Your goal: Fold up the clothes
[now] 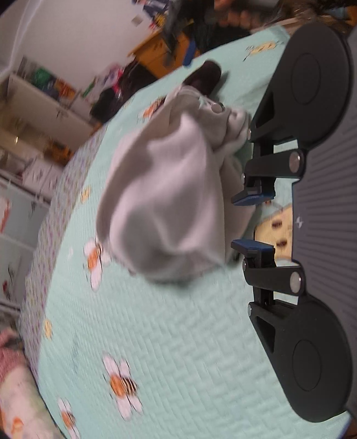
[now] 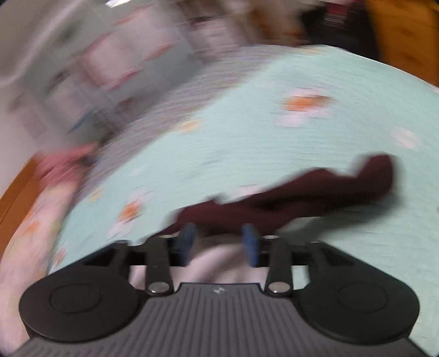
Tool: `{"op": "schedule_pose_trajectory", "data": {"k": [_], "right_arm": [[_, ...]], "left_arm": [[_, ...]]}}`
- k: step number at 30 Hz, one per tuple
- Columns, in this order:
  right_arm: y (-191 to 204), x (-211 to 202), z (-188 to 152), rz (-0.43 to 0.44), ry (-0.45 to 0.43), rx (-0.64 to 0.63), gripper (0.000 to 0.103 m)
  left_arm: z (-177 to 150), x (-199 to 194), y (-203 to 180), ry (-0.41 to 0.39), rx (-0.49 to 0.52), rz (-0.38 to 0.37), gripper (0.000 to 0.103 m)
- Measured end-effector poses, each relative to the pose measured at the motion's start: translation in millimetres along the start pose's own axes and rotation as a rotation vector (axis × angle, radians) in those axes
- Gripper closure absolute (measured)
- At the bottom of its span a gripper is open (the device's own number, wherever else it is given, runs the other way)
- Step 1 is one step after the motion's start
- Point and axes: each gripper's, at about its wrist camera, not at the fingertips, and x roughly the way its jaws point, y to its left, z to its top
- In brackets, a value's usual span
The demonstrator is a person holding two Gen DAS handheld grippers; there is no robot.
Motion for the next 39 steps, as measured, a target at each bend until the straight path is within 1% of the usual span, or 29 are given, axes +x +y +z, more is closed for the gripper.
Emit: {"op": "schedule_pose_trajectory", "data": {"k": [2,3,4,5,6,8,9,11,12,14,15,17,19,20,21,22,23,24,26,28,30,31,33,36,39], "right_arm": [[12.8,0.2,10.6,0.045,-0.017,0.057,0.033],[10.5,-1.2,18.7,0.042,-0.056,0.128,0.033],[3.8,-3.1,28.6,0.026,-0.119,0.197,0.033],[-0.8,-4.8,40.0,-0.014,-0.179,0.208,0.033],[5.6,-2.0,47.4,-0.045,-0.182,0.140,0.032],[26.5,7.2,58.6,-0.091,-0.147,-0.039,0.032],[44.2,14.0,54.0,-0.053,-0.106,-0.142,0.032],[85.4,29.5,36.6,0.074,-0.005,-0.357,0.030],[107.4,38.8,26.1,0.118,0.046,-0.458,0.030],[144.4,62.2,5.0,0.174,0.130,-0.612,0.029],[160.1,73.8,-4.7,0.188,0.159,-0.664,0.027],[181.4,98.6,-19.3,0.189,0.202,-0.710,0.026],[187.8,118.1,-29.7,0.184,0.235,-0.732,0.026],[190.0,127.8,-34.6,0.180,0.251,-0.743,0.030],[194.0,127.3,-46.8,0.162,0.253,-0.772,0.057],[198.6,122.7,-62.0,0.139,0.250,-0.809,0.077],[197.5,114.4,-71.5,0.144,0.244,-0.822,0.091],[194.1,104.6,-78.8,0.160,0.236,-0.826,0.091],[186.0,77.8,-91.8,0.236,0.219,-0.837,0.093],[174.3,45.7,-108.5,0.285,0.232,-0.878,0.094],[157.0,21.8,-130.4,0.279,0.270,-0.913,0.095],[142.8,13.1,-141.5,0.267,0.302,-0.907,0.095],[109.0,0.7,-160.6,0.232,0.367,-0.864,0.095],[61.9,-2.7,-183.6,0.180,0.453,-0.715,0.095],[40.5,-2.5,-190.7,0.170,0.462,-0.578,0.095]], "left_arm": [[0.5,-2.2,8.8,0.003,-0.021,0.011,0.074],[-0.7,-5.3,12.9,0.003,-0.030,0.012,0.074],[-1.7,-8.3,17.2,0.003,-0.038,0.015,0.074],[-1.9,-9.2,20.6,0.002,-0.043,0.020,0.073],[-1.9,-10.0,23.1,0.002,-0.046,0.025,0.072],[-2.3,-8.4,28.9,0.003,-0.047,0.026,0.071],[-2.3,-6.1,31.5,0.006,-0.054,0.027,0.071],[-2.0,-1.6,36.8,0.014,-0.077,0.022,0.071],[-1.3,-0.3,38.1,0.017,-0.088,0.020,0.071],[-1.3,-1.3,38.6,0.019,-0.095,0.022,0.071],[-1.5,-2.9,39.0,0.017,-0.095,0.024,0.071],[-1.5,-6.1,40.1,0.014,-0.097,0.030,0.071],[-0.5,-9.0,43.3,0.013,-0.110,0.046,0.069],[0.1,-10.3,45.2,0.012,-0.117,0.054,0.069],[0.8,-11.4,47.8,0.010,-0.127,0.062,0.068],[1.3,-12.8,50.1,0.008,-0.136,0.069,0.068],[1.5,-14.5,52.0,0.006,-0.143,0.075,0.068],[1.6,-16.5,53.7,0.003,-0.147,0.080,0.068],[1.3,-19.0,56.6,-0.002,-0.156,0.080,0.068],[0.9,-20.3,58.3,-0.005,-0.164,0.083,0.068],[0.2,-20.7,57.3,-0.005,-0.166,0.087,0.068],[-0.1,-20.9,56.5,-0.005,-0.166,0.087,0.068],[-0.4,-20.5,51.1,-0.001,-0.156,0.082,0.068],[-0.2,-15.8,38.5,0.010,-0.126,0.073,0.067],[1.3,-9.2,25.3,0.023,-0.098,0.067,0.064]]}}
